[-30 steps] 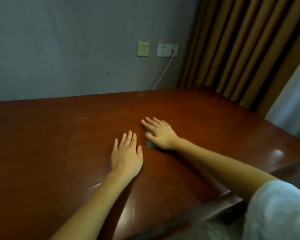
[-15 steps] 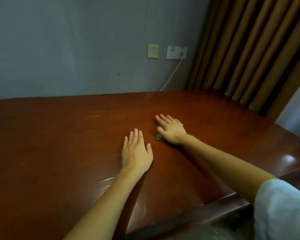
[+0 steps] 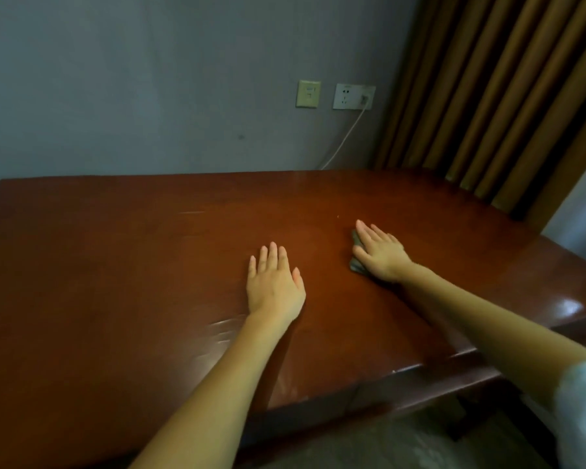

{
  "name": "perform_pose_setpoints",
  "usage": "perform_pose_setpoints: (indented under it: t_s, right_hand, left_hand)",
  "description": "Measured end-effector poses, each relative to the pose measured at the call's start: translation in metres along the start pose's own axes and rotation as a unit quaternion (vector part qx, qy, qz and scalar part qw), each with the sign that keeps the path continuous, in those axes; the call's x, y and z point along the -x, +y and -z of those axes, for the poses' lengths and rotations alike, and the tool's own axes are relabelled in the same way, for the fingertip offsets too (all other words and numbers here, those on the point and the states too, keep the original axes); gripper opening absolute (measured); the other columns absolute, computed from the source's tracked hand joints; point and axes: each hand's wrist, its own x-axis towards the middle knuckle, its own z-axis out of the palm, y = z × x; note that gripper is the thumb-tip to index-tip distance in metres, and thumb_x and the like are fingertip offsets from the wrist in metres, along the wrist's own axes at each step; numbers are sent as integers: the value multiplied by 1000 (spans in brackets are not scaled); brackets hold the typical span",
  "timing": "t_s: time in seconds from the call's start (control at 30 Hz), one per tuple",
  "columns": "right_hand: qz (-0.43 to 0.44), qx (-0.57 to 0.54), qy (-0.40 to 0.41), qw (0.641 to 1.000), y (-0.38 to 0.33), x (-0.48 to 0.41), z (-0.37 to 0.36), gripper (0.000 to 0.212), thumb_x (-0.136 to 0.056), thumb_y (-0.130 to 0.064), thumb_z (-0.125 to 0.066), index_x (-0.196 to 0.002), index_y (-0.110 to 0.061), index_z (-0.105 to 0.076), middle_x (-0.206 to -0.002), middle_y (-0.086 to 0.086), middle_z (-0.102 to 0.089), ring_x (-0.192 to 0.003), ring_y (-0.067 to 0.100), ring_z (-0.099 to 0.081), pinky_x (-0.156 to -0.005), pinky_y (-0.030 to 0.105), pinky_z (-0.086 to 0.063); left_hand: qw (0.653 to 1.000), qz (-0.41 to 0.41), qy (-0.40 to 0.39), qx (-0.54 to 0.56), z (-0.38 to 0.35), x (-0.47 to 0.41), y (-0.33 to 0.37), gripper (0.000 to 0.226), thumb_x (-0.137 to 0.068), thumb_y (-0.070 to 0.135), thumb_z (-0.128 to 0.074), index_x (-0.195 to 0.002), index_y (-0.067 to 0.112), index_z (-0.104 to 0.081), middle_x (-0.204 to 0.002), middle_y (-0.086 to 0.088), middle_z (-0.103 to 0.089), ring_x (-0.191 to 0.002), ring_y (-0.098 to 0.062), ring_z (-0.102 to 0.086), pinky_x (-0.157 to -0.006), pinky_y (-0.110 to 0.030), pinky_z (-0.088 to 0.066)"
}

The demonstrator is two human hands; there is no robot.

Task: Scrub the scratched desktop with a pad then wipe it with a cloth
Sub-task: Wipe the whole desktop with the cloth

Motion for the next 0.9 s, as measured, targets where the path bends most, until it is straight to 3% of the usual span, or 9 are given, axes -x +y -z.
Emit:
perform_pose_setpoints:
  t_s: [0.1, 0.2, 0.3, 0.37, 0.47, 0.53, 0.63, 0.77, 0.9]
  right_hand:
    - [6, -12, 16, 1000, -52, 7, -4, 66, -100, -46, -22, -152, -12, 1, -160, 8, 0, -148, 21, -2, -118, 39, -3]
    - [128, -38, 35, 990, -91, 67, -12, 63, -100, -45, -22, -153, -14, -3, -160, 4, 1, -148, 17, 1, -118, 33, 2]
    - [200, -60, 52, 976, -75, 129, -13, 66, -94, -51, -16, -153, -23, -5, -158, -8, 3, -146, 8, 6, -115, 24, 7]
    - [168, -73, 57, 981, -35, 146, -12, 74, -85, -61, -8, -151, -29, -6, -156, -13, 2, -145, 5, 6, -118, 26, 4]
    - [55, -74, 59, 994, 32, 142, -9, 84, -76, -67, -2, -150, -29, -10, -157, -11, -4, -147, 11, -1, -119, 32, -6]
    - [-7, -54, 55, 997, 55, 125, -7, 84, -79, -65, -4, -152, -24, -11, -159, -4, -5, -147, 15, -3, -118, 33, -6]
    - [-39, -29, 43, 998, 37, 92, -7, 66, -97, -52, -15, -153, -17, -5, -160, 3, -1, -148, 19, 0, -119, 35, -4]
    - [23, -31, 35, 999, -45, 67, -10, 64, -100, -47, -21, -153, -16, -3, -160, 4, 0, -148, 19, 1, -118, 35, 0]
    - [156, -75, 55, 983, -93, 112, -13, 76, -85, -55, -10, -153, -20, -10, -160, -3, -6, -147, 13, 0, -116, 29, 7]
  left_hand:
    - [1000, -1, 0, 1, 1, 1, -1, 57, -103, 37, -19, -153, 12, -8, -161, -4, -1, -148, -18, 1, -121, -37, 0]
    - [1000, 1, 1, -4, 2, 0, -1, 56, -103, 35, -20, -153, 13, -10, -161, -3, -4, -148, -17, -1, -121, -36, -2]
    - [1000, -1, -3, -3, 4, 2, -1, 55, -103, 34, -21, -153, 13, -12, -161, -2, -6, -148, -17, -3, -121, -35, -2]
    - [1000, -4, -8, -7, 5, 2, -2, 55, -103, 35, -20, -153, 14, -11, -161, -2, -5, -148, -17, -3, -121, -35, -2]
    - [1000, -6, -10, -14, 4, 2, -3, 56, -103, 37, -19, -153, 15, -11, -161, -3, -5, -148, -17, -3, -121, -35, -2]
    - [1000, -4, -8, -11, 4, 1, -3, 56, -103, 37, -19, -153, 15, -11, -161, -3, -5, -148, -17, -3, -121, -35, -3]
    - [1000, -6, -1, -9, 4, 1, -3, 56, -103, 37, -20, -153, 15, -13, -161, -2, -6, -148, -16, -4, -121, -35, -3]
    - [1000, -9, 4, 0, 3, -3, -6, 56, -102, 38, -24, -153, 16, -16, -161, -1, -10, -148, -16, -7, -121, -34, -5]
    - [999, -2, 26, -24, 4, -7, -6, 56, -99, 39, -30, -151, 19, -25, -158, 0, -21, -145, -18, -17, -118, -36, -15]
